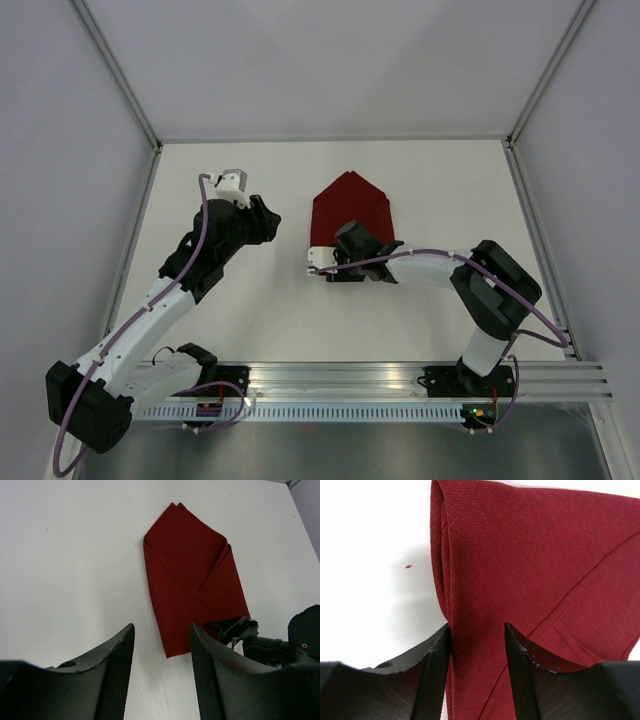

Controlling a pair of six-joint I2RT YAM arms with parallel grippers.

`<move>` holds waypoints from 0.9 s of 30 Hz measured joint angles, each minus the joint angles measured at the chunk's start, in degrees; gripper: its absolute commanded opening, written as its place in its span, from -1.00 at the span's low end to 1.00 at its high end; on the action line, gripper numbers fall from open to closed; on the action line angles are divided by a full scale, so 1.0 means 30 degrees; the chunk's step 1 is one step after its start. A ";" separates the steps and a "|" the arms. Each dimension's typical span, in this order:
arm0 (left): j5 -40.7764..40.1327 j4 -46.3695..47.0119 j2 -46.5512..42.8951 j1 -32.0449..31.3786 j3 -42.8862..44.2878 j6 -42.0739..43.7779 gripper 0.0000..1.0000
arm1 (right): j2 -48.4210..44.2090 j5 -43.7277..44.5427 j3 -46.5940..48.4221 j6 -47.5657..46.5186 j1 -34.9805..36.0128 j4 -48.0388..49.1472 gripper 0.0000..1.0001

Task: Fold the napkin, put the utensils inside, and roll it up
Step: Roll the napkin at the center of the board.

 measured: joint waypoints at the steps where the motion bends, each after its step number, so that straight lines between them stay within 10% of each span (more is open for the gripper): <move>1: 0.0036 0.0000 0.0080 0.0000 0.0000 0.0044 0.08 | 0.0073 -0.0131 0.0124 -0.0066 -0.0044 -0.0189 0.00; 15: 0.0554 0.0226 0.0240 0.0000 -0.0561 0.0138 0.02 | 0.1778 -0.2718 0.3002 -0.0444 -0.1093 -0.3825 -0.60; 27: 0.0328 0.2040 -0.2579 -0.0809 -0.3861 0.0138 -0.10 | 0.3213 -0.6484 0.5260 -0.0495 -0.2739 -0.6645 -0.73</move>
